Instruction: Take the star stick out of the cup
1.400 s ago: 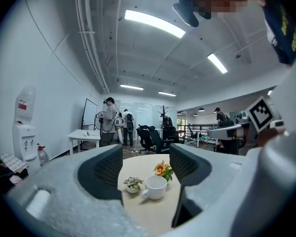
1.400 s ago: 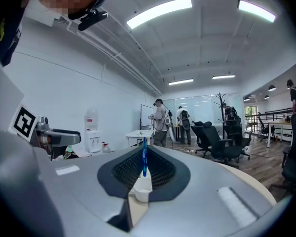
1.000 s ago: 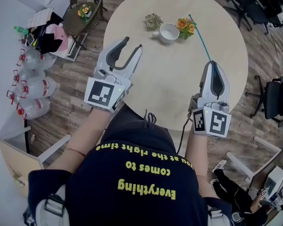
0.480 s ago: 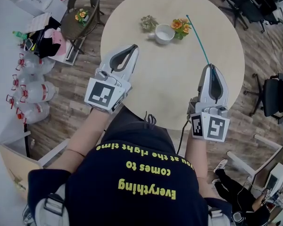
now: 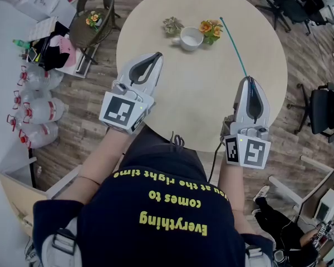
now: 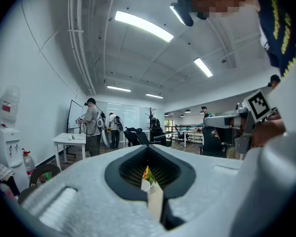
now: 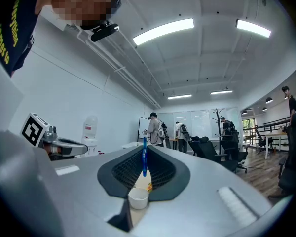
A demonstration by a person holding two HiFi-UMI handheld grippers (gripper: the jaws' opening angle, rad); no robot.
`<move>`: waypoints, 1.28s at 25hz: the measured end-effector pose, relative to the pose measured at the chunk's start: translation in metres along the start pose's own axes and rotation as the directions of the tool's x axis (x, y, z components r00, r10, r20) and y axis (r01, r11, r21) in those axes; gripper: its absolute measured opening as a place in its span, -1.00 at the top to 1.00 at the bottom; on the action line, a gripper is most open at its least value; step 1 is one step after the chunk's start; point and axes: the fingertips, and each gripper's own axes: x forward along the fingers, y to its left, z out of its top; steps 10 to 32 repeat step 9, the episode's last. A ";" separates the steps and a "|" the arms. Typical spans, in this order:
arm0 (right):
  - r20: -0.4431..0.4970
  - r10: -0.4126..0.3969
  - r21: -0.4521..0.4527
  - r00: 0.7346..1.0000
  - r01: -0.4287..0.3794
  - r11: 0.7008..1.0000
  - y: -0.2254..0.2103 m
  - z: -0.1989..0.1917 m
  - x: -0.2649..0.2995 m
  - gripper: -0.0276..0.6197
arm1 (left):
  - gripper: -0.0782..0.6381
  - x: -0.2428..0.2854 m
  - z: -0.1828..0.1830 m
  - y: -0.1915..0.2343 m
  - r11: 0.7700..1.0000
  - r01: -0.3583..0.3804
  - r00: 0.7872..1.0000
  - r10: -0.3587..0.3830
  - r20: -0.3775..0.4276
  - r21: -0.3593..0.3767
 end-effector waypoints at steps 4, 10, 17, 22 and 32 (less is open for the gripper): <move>0.000 -0.004 0.001 1.000 0.004 1.000 -0.001 -0.002 -0.001 0.82 | 0.78 0.001 -0.002 -0.001 1.000 0.002 1.000 -0.002 -0.004 0.000; 0.002 -0.003 -0.001 1.000 0.003 1.000 0.000 -0.002 0.000 0.83 | 0.78 0.001 -0.003 0.001 1.000 -0.002 1.000 0.002 -0.008 -0.001; 0.002 -0.003 -0.001 1.000 0.003 1.000 0.000 -0.002 0.000 0.83 | 0.78 0.001 -0.003 0.001 1.000 -0.002 1.000 0.002 -0.008 -0.001; 0.002 -0.003 -0.001 1.000 0.003 1.000 0.000 -0.002 0.000 0.83 | 0.78 0.001 -0.003 0.001 1.000 -0.002 1.000 0.002 -0.008 -0.001; 0.002 -0.003 -0.001 1.000 0.003 1.000 0.000 -0.002 0.000 0.83 | 0.78 0.001 -0.003 0.001 1.000 -0.002 1.000 0.002 -0.008 -0.001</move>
